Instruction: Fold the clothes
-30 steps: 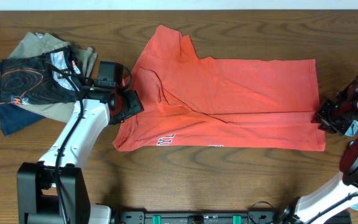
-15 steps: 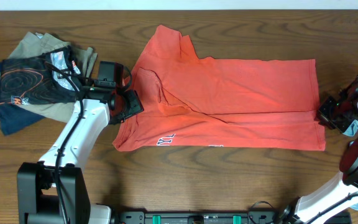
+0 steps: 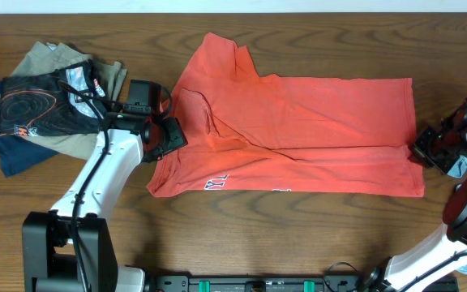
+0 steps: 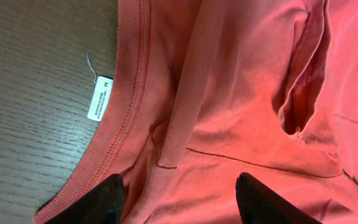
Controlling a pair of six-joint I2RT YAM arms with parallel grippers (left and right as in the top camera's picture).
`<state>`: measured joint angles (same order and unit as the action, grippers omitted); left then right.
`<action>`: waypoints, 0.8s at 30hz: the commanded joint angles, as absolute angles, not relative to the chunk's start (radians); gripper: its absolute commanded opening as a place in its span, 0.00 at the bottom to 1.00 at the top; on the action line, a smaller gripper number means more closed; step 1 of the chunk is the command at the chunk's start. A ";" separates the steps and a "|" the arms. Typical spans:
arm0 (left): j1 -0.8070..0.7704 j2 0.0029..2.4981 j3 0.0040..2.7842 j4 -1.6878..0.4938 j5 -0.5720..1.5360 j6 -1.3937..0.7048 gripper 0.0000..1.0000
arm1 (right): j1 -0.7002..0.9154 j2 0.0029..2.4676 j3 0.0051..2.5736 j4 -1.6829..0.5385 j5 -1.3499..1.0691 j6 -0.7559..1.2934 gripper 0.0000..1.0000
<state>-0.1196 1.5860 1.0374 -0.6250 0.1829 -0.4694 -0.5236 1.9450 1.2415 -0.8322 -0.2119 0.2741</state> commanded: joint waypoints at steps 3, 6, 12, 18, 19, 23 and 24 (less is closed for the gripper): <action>-0.119 1.582 1.035 -0.628 0.171 -0.453 0.59 | -0.519 1.919 1.296 -0.733 -0.417 0.295 0.01; -0.119 1.582 1.035 -0.628 0.171 -0.453 0.59 | -0.521 1.919 1.296 -0.641 -0.412 0.361 0.01; -0.119 1.582 1.035 -0.628 0.171 -0.453 0.59 | -0.521 1.919 1.296 -0.579 -0.294 0.438 0.26; -0.119 1.582 1.035 -0.628 0.171 -0.453 0.60 | -0.530 1.919 1.296 -0.673 -0.234 0.402 0.36; -0.119 1.582 1.035 -0.628 0.171 -0.453 0.59 | -0.535 1.919 1.296 -0.693 -0.234 0.386 0.35; -0.119 1.582 1.035 -0.628 0.170 -0.453 0.59 | -0.559 1.919 1.296 -0.793 -0.236 0.331 0.32; -0.119 1.582 1.035 -0.628 0.170 -0.453 0.60 | -0.564 1.919 1.296 -0.821 -0.236 0.311 0.31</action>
